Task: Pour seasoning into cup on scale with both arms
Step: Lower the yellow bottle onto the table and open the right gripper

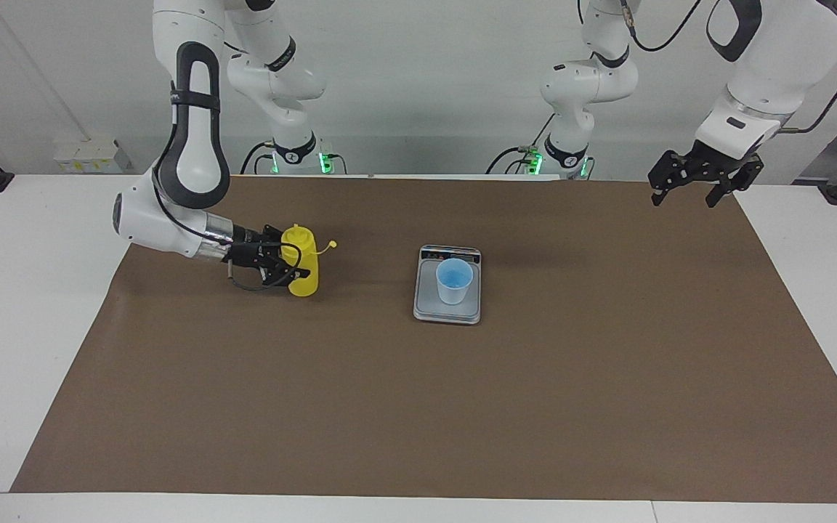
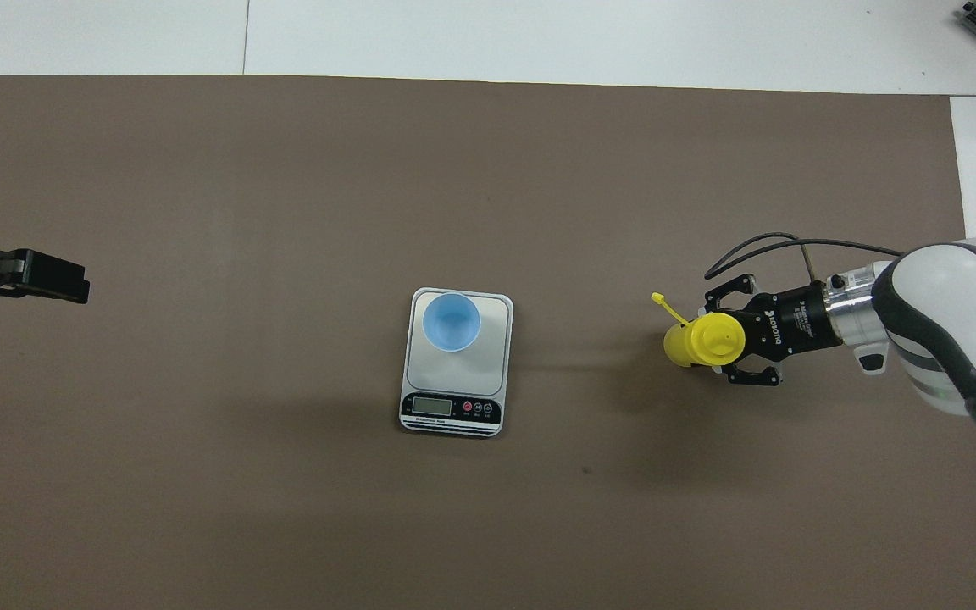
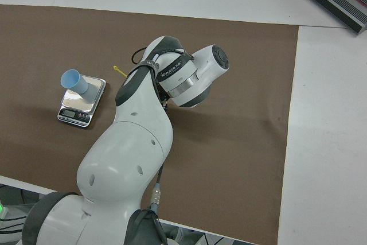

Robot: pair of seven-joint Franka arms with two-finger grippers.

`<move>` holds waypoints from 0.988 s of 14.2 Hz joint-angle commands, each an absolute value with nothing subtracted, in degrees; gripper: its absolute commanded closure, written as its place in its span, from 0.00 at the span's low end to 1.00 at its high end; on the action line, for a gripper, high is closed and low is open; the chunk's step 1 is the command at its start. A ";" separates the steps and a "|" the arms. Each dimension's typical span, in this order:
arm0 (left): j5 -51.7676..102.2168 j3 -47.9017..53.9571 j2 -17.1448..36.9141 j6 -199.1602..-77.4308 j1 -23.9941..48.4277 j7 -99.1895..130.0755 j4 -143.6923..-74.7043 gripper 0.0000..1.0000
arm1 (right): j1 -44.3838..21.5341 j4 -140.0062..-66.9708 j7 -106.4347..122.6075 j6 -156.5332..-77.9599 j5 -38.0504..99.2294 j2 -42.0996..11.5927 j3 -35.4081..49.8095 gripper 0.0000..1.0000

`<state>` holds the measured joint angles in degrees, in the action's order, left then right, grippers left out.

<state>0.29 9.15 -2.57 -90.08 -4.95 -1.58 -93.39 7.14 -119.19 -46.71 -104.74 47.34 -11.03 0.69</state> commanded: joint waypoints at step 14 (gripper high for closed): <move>0.26 8.44 -4.39 -91.85 -4.39 -2.02 -95.45 0.00 | 8.18 -113.03 -40.63 -106.87 19.37 -2.92 0.97 0.00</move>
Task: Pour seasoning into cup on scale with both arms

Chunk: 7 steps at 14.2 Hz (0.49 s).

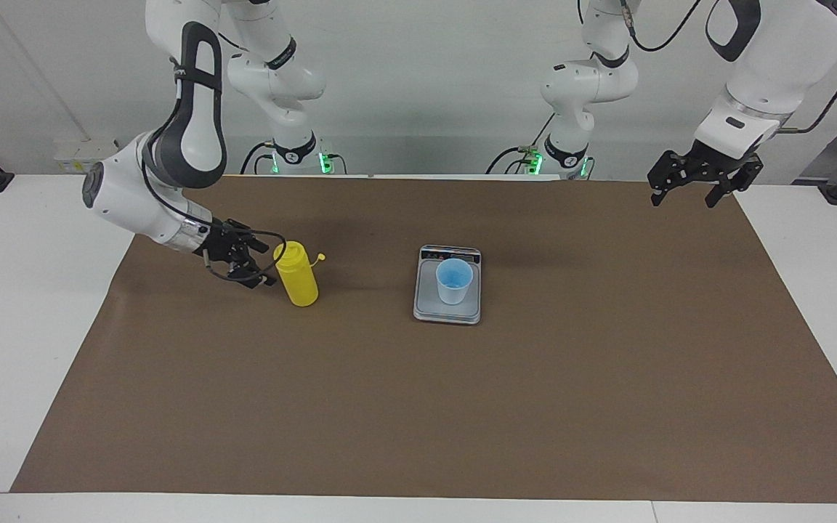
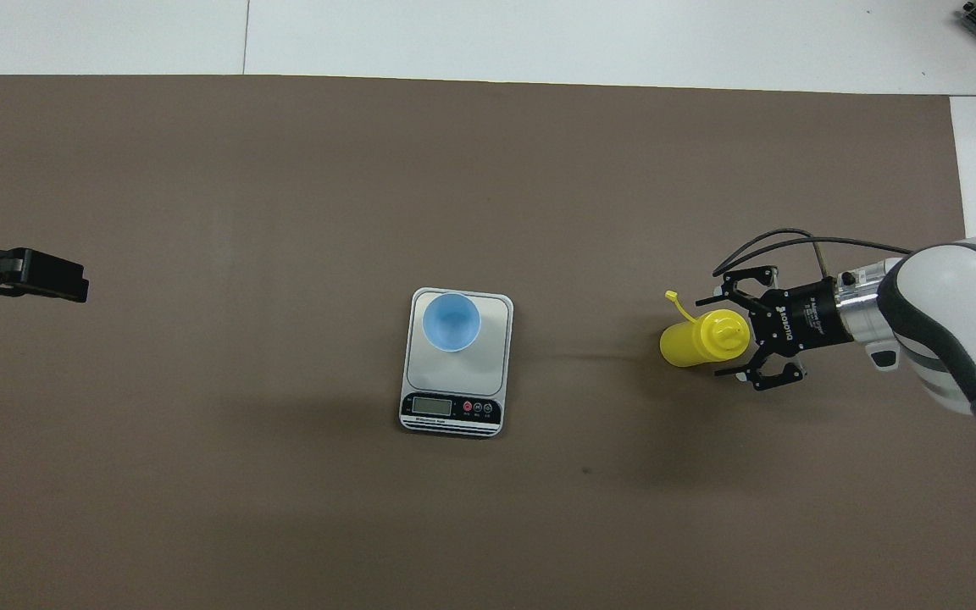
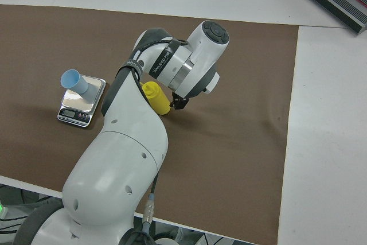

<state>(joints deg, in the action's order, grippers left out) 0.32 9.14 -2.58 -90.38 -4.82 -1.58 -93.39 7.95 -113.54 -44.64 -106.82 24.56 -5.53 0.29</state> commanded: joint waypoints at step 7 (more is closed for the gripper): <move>0.26 8.35 -4.48 -91.14 -4.83 -1.85 -95.54 0.00 | -1.03 -112.50 -26.19 -106.88 5.74 2.81 1.67 0.00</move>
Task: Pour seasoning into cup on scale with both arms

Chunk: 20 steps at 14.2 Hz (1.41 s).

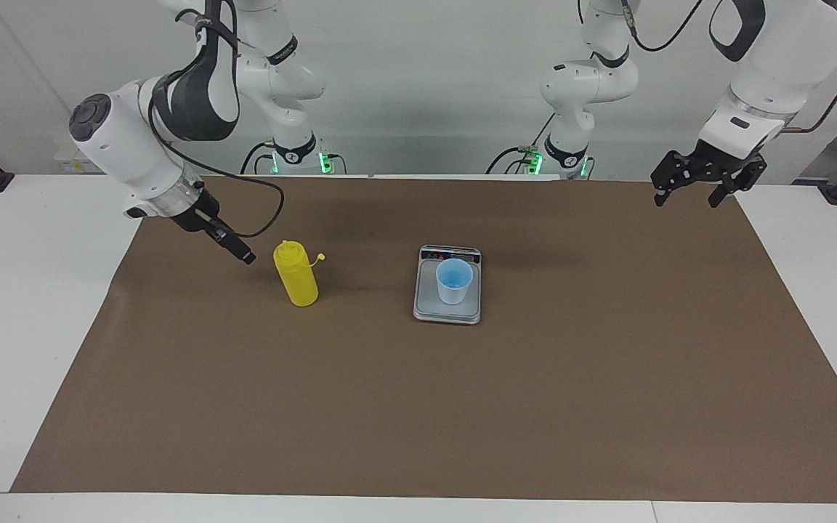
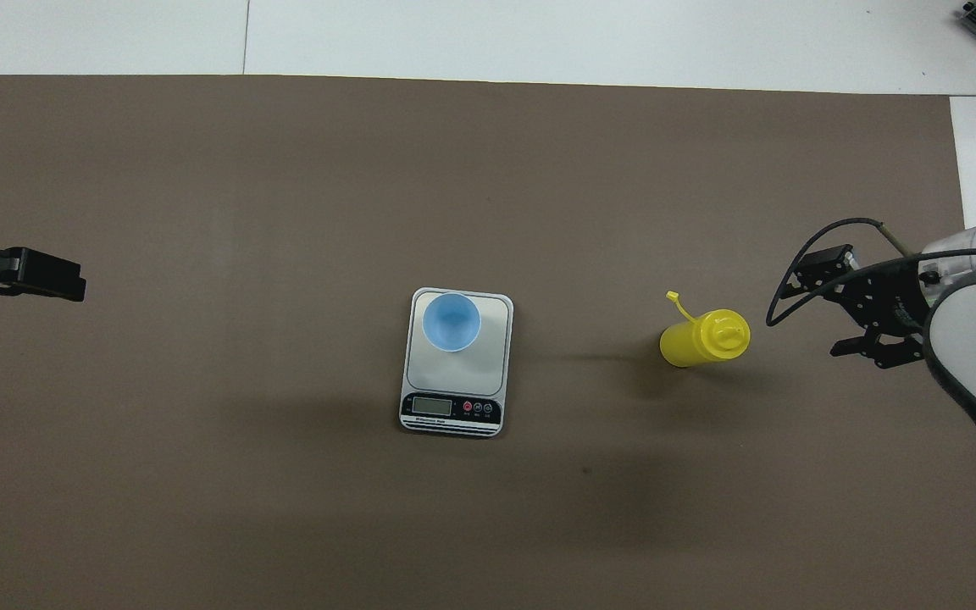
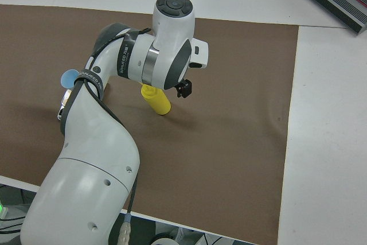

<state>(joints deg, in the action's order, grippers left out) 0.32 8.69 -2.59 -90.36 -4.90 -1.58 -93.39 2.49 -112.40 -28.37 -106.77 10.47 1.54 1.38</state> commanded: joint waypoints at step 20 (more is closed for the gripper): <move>0.26 8.35 -4.48 -91.14 -4.83 -1.85 -95.54 0.00 | -0.71 -91.07 -7.83 -94.42 -0.26 0.27 0.79 0.00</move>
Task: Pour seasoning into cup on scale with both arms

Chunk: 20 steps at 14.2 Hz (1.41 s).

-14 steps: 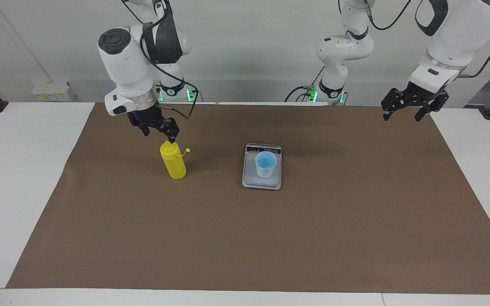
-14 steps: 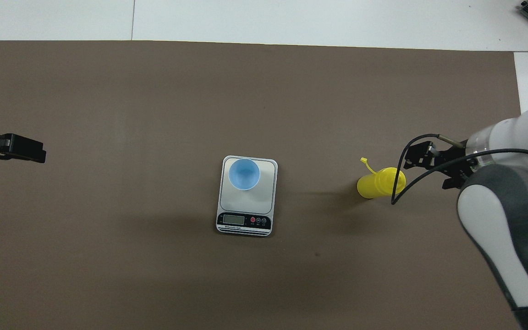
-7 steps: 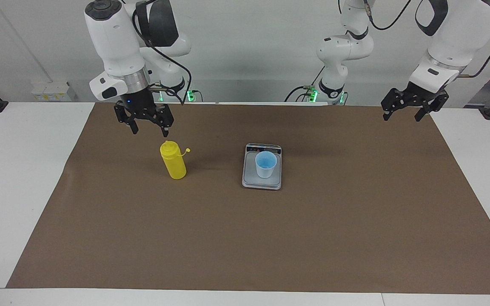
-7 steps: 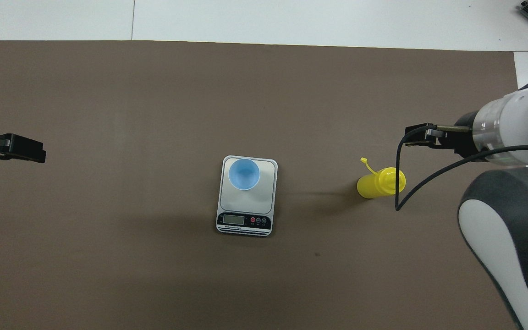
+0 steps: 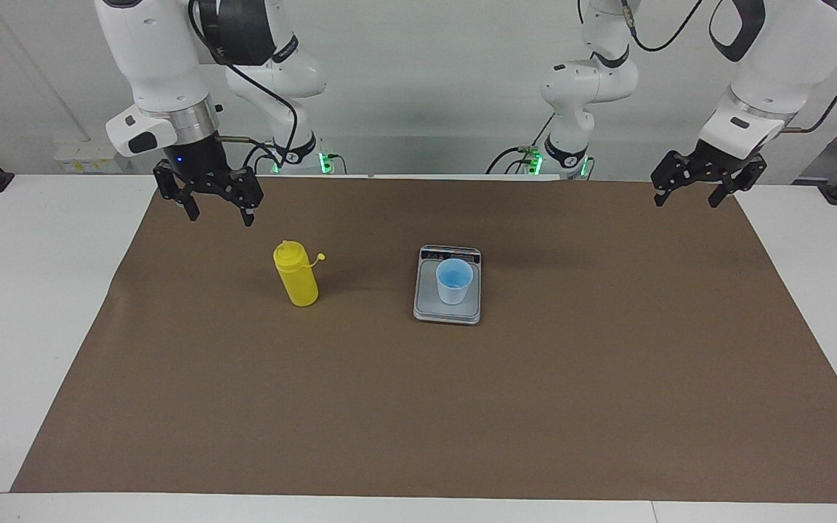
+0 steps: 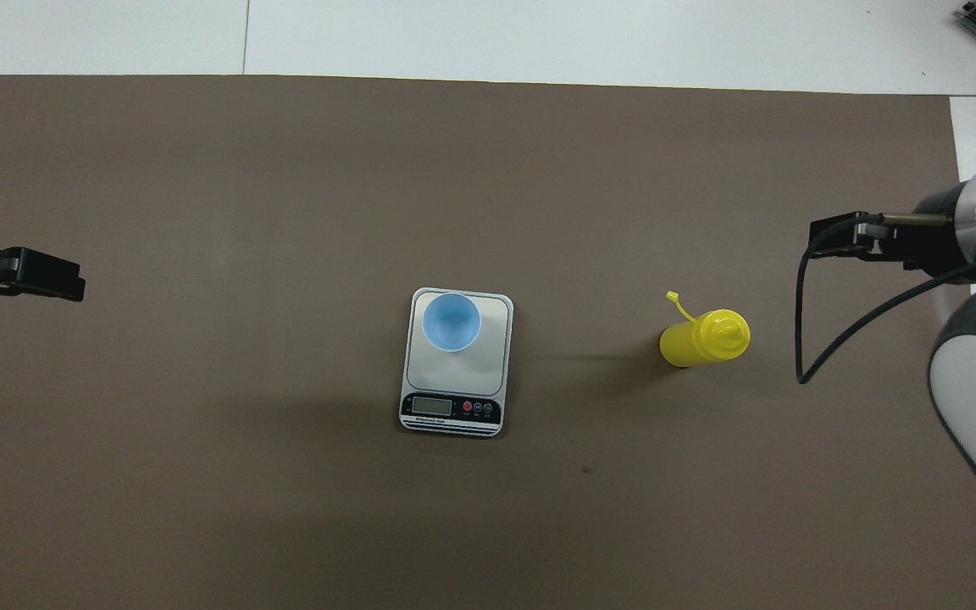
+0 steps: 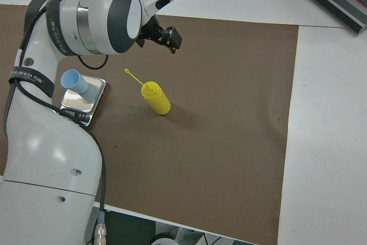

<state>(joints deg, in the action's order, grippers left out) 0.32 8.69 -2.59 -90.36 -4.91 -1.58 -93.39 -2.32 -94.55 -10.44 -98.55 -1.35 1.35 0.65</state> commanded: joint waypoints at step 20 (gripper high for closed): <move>0.26 8.35 -4.48 -91.14 -4.83 -1.85 -95.54 0.00 | -2.11 -96.42 -8.53 -91.93 -0.26 3.16 1.67 0.00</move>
<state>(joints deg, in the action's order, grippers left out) 0.32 8.69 -2.59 -90.36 -4.91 -1.58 -93.39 -2.62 -94.67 -8.82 -91.44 -1.27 1.71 1.31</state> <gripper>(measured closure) 0.000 0.000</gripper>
